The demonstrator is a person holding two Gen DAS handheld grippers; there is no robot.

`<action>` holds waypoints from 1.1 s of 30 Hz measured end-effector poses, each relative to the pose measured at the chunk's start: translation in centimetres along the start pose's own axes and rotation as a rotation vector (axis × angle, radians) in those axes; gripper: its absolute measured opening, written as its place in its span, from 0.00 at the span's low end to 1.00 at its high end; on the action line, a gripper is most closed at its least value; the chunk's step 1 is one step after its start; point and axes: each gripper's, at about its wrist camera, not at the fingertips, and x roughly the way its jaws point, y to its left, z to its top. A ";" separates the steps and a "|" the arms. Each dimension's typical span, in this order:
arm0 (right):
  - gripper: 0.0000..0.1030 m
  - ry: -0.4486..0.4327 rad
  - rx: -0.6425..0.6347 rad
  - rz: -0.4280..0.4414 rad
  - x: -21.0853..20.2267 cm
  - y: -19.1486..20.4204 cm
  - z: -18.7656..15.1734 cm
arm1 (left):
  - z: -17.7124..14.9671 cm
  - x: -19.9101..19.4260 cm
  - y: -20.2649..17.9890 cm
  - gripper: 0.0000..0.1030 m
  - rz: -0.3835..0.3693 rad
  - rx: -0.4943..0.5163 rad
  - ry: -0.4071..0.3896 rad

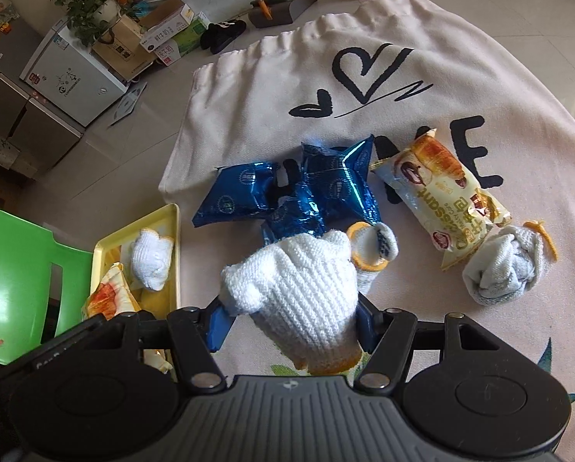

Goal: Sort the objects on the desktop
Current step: 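Carry the croissant packet and white glove over the yellow tray with both grippers, then release the croissant packet with the left gripper while the right releases the glove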

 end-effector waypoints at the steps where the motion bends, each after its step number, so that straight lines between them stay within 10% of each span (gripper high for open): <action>1: 0.61 0.005 0.001 0.012 0.2 0.3 0.0 | 0.5 -0.1 0.6 0.64 0.009 -0.019 -0.010; 26: 0.62 0.084 -0.079 0.352 9.1 12.5 -2.3 | 9.7 -1.1 10.6 0.63 0.159 -0.321 -0.147; 33: 0.75 0.047 -0.148 0.379 9.5 14.3 -2.0 | 9.8 -1.3 11.9 0.81 0.178 -0.369 -0.161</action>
